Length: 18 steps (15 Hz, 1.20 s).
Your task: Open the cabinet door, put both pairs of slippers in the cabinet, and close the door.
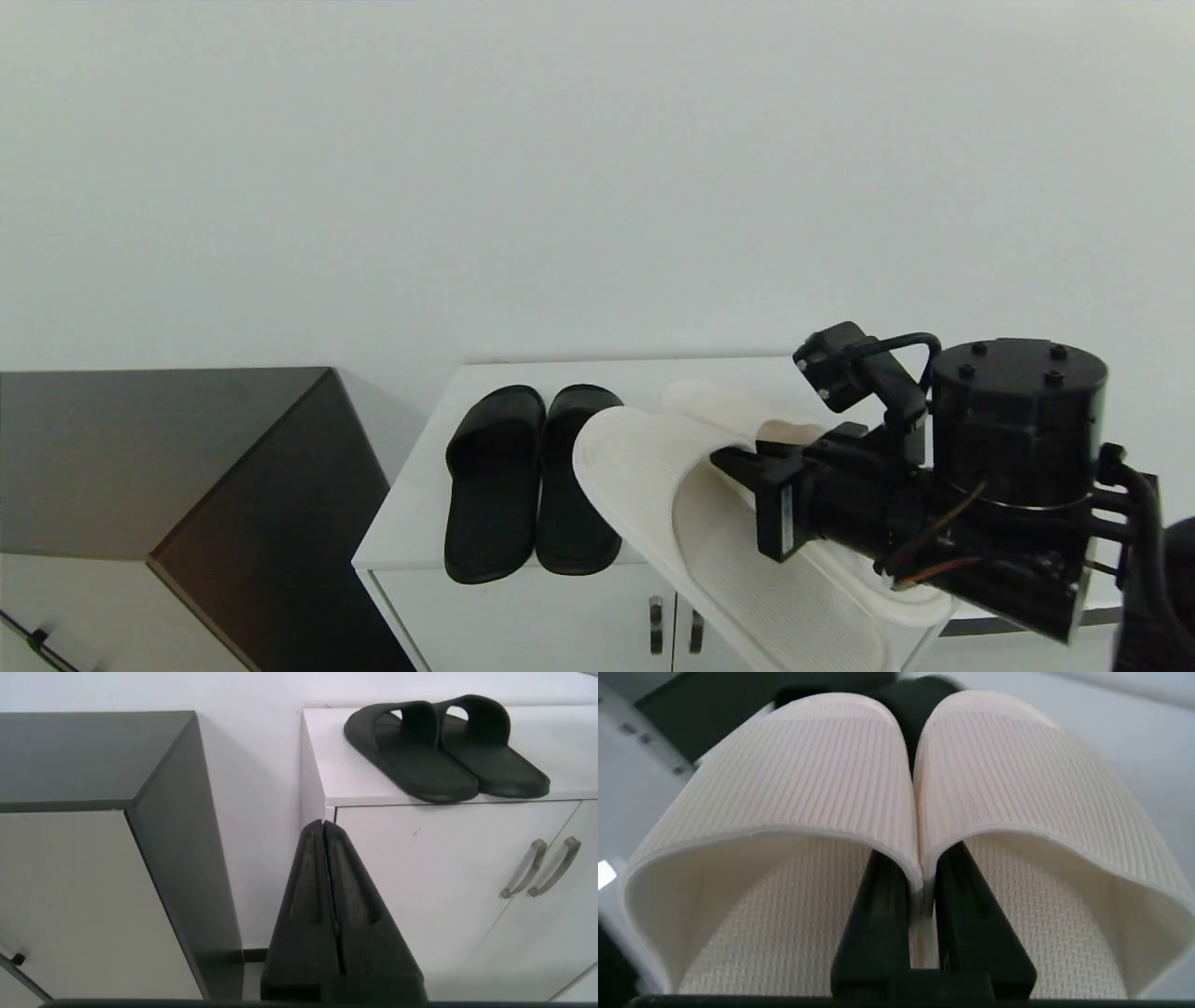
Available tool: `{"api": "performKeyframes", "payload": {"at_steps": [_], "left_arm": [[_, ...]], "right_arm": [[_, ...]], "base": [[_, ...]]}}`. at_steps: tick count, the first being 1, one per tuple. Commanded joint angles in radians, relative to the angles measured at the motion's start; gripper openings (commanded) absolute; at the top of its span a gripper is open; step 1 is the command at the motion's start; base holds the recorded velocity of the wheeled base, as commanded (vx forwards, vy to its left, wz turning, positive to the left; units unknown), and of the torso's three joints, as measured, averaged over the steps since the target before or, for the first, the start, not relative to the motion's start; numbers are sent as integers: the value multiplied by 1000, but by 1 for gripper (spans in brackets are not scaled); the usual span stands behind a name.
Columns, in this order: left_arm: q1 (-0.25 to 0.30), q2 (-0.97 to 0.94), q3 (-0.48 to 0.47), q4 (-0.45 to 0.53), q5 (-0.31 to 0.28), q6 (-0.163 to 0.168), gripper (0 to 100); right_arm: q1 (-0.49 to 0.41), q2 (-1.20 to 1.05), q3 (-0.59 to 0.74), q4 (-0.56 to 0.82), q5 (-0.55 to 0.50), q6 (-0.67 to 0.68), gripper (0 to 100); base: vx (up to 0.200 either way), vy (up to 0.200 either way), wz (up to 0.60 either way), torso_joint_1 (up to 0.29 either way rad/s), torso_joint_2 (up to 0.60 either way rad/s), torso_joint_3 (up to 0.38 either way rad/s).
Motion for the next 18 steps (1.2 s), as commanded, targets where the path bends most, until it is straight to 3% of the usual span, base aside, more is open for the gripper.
{"api": "performKeyframes", "payload": {"at_steps": [1,3,16,18], "left_arm": [[0,0,0,0,1,0,0],[0,0,0,0,0,0,0],[0,0,0,0,0,-3,0],[0,0,0,0,0,-3,0]], "right_arm": [[21,-77,47,0,10,-1,0],[28,-78,61,0,24,-1,0],[43,-67,92,6,59,-2,0],[43,-71,96,6,59,-2,0]], "base": [[0,0,0,0,0,0],[0,0,0,0,0,0],[-200,0,0,1,1,3],[0,0,0,0,0,0]]}}
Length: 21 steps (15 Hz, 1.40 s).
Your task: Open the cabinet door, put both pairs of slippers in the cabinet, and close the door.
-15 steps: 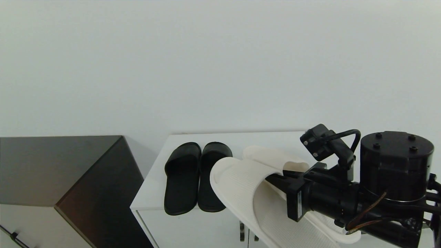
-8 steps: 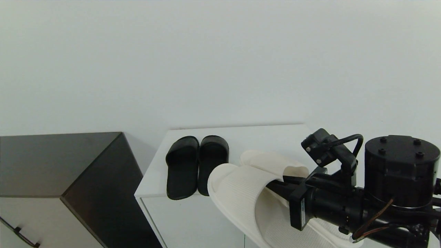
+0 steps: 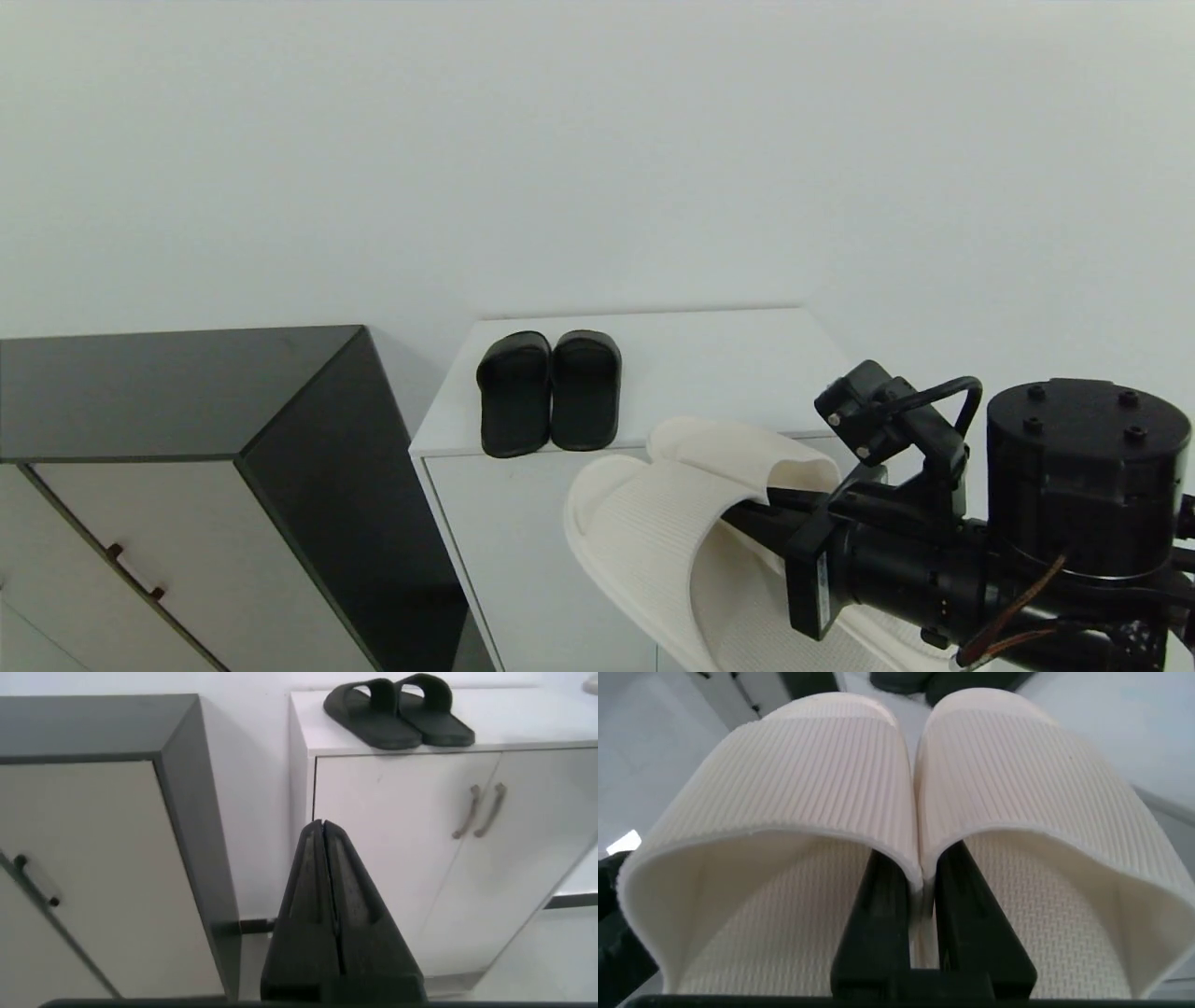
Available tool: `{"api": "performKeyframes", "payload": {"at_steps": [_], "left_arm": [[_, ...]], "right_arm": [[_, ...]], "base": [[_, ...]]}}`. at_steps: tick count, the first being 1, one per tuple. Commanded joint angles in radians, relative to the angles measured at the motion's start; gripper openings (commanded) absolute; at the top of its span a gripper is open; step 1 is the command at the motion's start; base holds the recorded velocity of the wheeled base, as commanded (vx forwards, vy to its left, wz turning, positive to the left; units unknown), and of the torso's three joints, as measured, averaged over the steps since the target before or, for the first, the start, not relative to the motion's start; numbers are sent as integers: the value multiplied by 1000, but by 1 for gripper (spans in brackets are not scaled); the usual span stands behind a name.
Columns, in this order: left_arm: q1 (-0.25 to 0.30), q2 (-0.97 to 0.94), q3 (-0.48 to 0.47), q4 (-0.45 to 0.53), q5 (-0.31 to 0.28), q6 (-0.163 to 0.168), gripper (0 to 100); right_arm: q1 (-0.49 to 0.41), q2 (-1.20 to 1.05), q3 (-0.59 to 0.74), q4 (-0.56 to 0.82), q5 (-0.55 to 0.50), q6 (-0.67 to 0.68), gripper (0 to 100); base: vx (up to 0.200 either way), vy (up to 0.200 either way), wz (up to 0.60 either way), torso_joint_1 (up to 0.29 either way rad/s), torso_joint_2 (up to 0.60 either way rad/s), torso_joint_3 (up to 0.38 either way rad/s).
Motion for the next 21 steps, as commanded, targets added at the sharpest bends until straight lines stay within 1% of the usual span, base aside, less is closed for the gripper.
{"api": "performKeyframes", "payload": {"at_steps": [1,3,13,17,21], "left_arm": [[0,0,0,-1,0,0,0],[0,0,0,-1,0,0,0],[0,0,0,-1,2,1,0],[0,0,0,-1,2,1,0],[0,0,0,-1,0,0,0]], "right_arm": [[1,-6,11,1,-1,-15,0],[1,-17,34,-1,1,-38,0],[13,-38,74,-2,4,-38,0],[16,-38,85,-4,4,-38,0],[16,-38,96,-4,11,-38,0]], "base": [[0,0,0,0,0,0],[0,0,0,0,0,0],[0,0,0,-3,6,5],[0,0,0,-160,370,205],[0,0,0,-226,529,303]]}}
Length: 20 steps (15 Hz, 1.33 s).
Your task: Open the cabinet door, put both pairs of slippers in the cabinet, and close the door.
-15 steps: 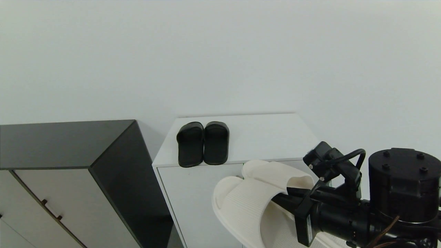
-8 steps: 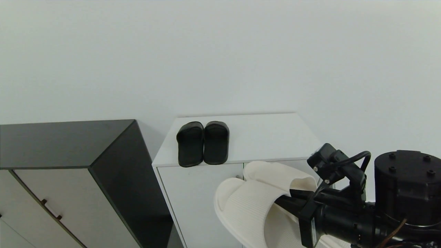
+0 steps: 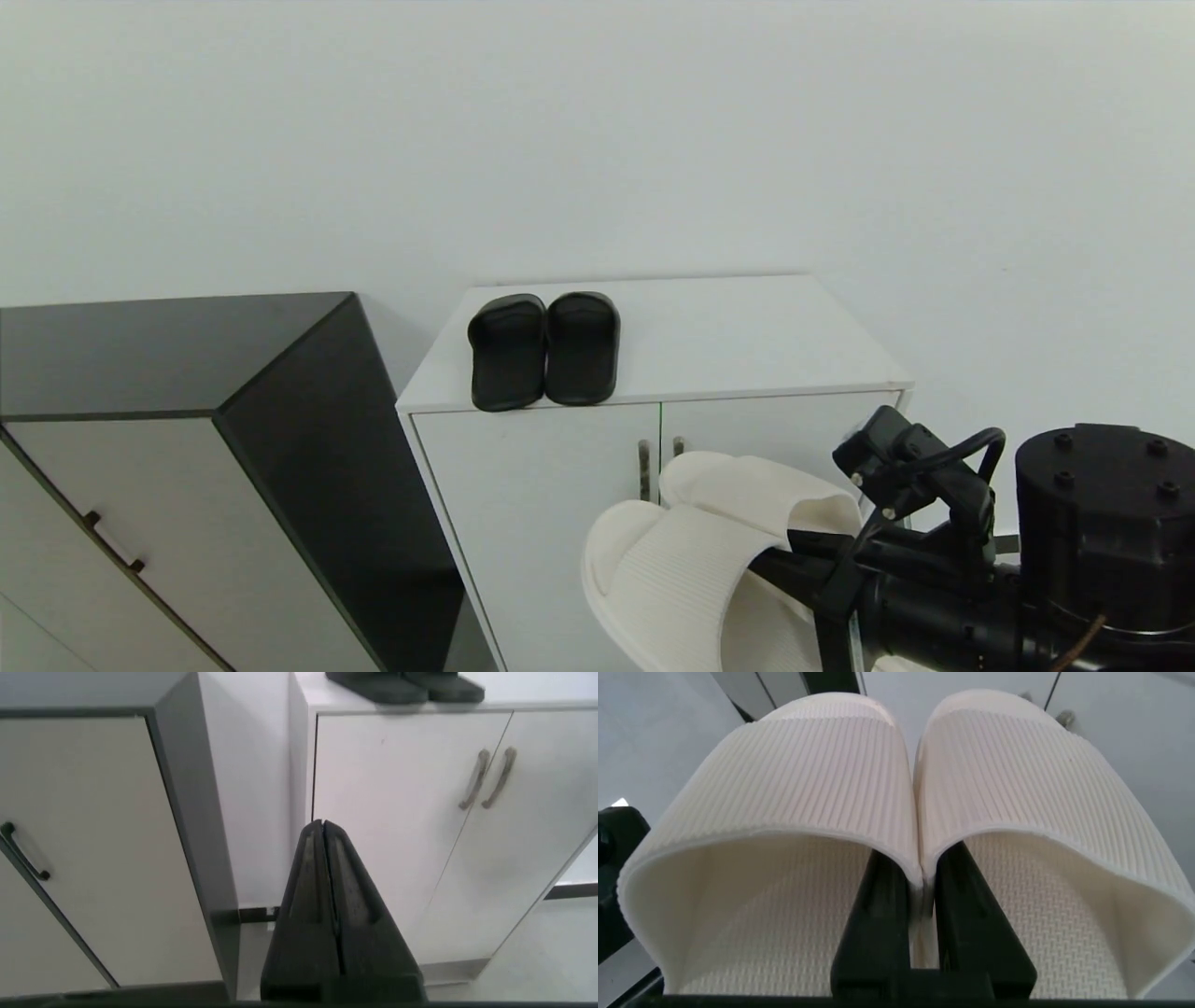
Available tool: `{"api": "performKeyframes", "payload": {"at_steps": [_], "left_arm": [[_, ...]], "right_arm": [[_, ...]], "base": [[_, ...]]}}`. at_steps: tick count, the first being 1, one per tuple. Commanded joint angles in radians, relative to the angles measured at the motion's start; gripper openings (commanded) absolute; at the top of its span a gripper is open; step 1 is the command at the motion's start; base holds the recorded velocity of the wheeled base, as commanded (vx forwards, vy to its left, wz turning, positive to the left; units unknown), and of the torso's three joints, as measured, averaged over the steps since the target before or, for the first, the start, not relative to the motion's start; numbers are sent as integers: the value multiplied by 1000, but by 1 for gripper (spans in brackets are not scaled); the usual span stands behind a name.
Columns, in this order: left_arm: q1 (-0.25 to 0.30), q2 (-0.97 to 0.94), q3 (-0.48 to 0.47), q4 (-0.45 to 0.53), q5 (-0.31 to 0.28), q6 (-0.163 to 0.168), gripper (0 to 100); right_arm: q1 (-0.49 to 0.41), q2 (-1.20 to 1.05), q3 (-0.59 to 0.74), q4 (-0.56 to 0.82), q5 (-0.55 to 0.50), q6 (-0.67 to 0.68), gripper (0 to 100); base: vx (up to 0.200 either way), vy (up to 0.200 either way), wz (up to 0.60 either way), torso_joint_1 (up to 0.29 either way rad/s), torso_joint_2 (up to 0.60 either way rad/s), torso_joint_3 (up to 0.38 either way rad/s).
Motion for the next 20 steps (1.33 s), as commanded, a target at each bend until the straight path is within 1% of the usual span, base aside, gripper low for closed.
{"api": "performKeyframes", "payload": {"at_steps": [1,3,4,12,14,16,17,19,20], "left_arm": [[0,0,0,1,0,-1,0],[0,0,0,1,0,-1,0],[0,0,0,1,0,-1,100],[0,0,0,1,0,5,100],[0,0,0,1,-8,18,100],[0,0,0,3,-14,18,100],[0,1,-2,4,-15,22,100],[0,6,-9,1,-20,65,100],[-5,21,-34,1,-35,68,100]], "right_arm": [[0,-9,11,0,0,0,0],[0,-14,18,-2,0,0,0],[0,-14,18,-2,0,0,0],[0,-3,38,0,18,0,0],[2,-3,41,0,20,0,0],[8,2,43,0,20,0,0],[9,5,43,0,18,-1,0],[9,5,43,-2,18,-1,0],[9,5,43,-2,18,-1,0]], "base": [[0,0,0,-232,554,315],[0,0,0,-220,542,312],[0,0,0,-207,544,310],[0,0,0,-185,507,315],[0,0,0,-156,479,317],[0,0,0,-141,474,330],[0,0,0,-119,476,344],[0,0,0,-115,461,339],[0,0,0,-95,461,359]]}}
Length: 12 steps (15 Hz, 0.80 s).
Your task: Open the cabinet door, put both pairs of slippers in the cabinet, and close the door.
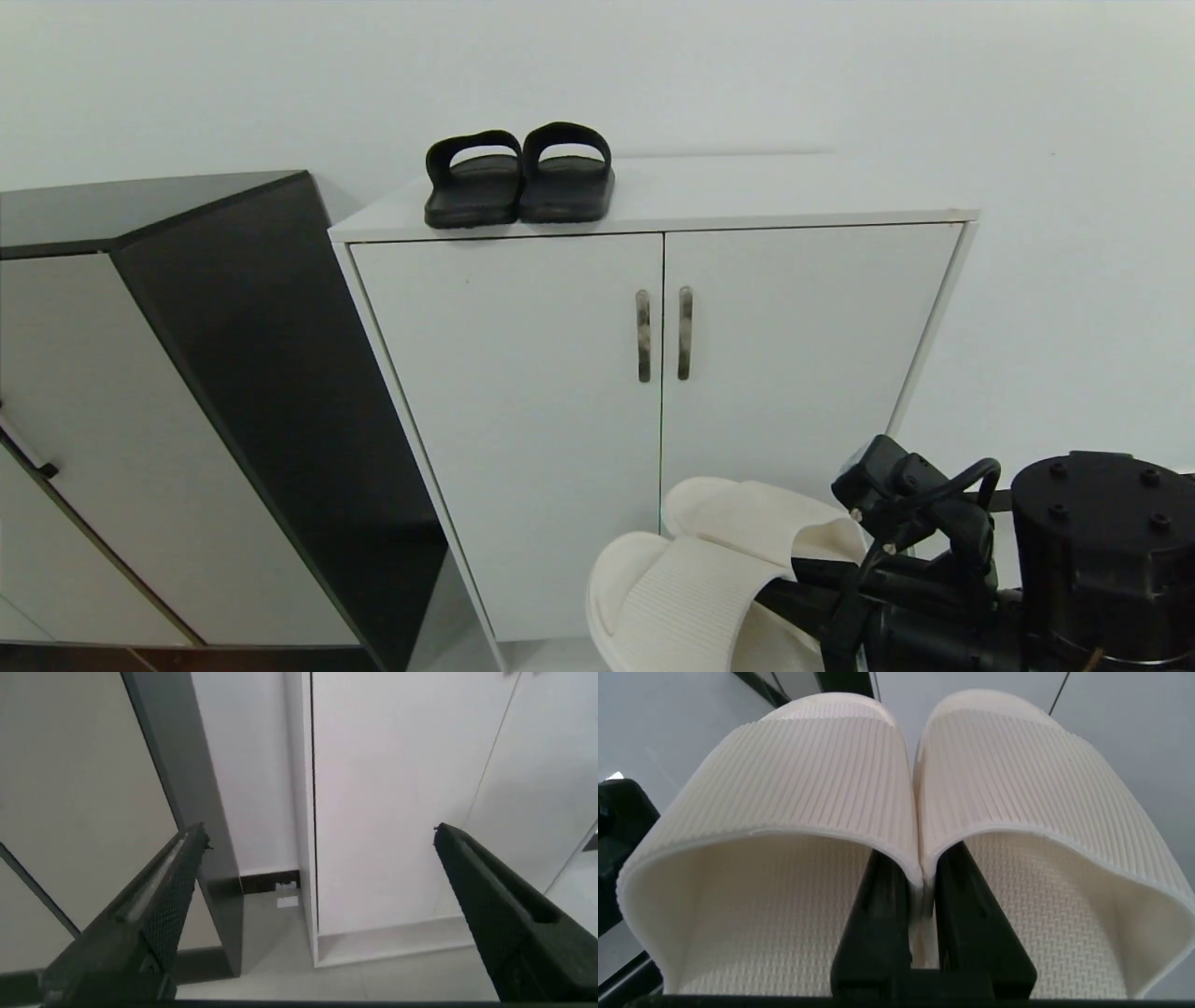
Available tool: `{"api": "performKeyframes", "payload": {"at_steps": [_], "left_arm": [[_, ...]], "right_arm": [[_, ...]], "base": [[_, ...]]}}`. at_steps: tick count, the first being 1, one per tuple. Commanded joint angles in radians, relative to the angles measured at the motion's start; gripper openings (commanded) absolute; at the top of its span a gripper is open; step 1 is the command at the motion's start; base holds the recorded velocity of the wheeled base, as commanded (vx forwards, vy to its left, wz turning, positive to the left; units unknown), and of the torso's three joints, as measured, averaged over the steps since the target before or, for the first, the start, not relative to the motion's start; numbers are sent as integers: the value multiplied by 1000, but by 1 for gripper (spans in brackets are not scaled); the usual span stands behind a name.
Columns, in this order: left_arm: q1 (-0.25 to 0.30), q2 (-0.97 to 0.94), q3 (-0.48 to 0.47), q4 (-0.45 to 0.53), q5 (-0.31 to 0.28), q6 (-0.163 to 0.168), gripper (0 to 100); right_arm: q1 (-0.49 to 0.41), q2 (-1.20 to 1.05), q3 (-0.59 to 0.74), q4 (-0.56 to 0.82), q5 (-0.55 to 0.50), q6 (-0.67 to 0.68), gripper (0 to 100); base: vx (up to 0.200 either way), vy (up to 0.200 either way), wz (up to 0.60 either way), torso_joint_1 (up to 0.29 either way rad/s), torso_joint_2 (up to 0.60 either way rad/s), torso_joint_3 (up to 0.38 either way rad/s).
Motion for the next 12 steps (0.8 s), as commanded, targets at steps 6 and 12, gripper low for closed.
{"api": "performKeyframes", "payload": {"at_steps": [6,12], "left_arm": [[-38,581,-324,-155,-276,-118,100],[-199,1004,-520,-437,-412,-119,100]], "right_arm": [[1,8,4,0,-2,-5,0],[1,3,3,-2,-10,-8,0]], "base": [[0,0,0,-45,413,369],[0,0,0,1,51,47]]}}
